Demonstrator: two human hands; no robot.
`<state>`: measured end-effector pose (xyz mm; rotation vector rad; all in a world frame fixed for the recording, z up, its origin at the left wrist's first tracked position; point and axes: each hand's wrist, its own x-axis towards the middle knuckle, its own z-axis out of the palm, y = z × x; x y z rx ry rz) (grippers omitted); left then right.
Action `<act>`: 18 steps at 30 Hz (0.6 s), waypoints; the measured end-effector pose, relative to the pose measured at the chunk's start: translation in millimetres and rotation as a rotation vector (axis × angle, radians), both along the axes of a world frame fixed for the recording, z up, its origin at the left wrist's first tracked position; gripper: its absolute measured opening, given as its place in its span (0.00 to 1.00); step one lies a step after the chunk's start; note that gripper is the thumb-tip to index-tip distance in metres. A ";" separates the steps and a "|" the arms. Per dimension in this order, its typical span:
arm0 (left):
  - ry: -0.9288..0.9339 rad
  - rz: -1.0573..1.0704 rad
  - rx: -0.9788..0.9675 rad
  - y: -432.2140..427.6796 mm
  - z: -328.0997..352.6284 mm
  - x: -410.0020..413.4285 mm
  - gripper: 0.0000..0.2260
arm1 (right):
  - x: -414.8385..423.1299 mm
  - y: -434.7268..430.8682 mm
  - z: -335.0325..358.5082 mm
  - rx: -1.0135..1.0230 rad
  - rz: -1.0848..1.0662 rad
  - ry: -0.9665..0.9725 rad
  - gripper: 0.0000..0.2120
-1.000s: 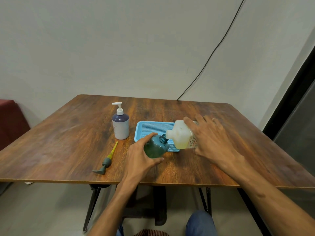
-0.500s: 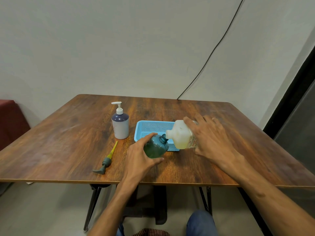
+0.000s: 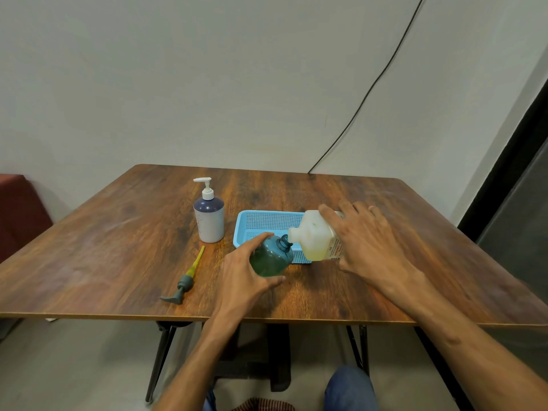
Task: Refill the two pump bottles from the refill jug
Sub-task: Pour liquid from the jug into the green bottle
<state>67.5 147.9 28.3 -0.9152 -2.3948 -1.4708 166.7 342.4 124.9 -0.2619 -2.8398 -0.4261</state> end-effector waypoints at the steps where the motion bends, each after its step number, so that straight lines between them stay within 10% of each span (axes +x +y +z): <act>1: 0.001 0.002 0.000 0.2 -0.7 -0.5 0.39 | -0.1 0.2 -0.2 0.000 0.000 0.001 0.47; 18: -0.075 -0.024 0.045 -2.0 -7.8 -3.3 0.39 | -2.9 2.6 -15.5 -0.114 0.030 0.076 0.49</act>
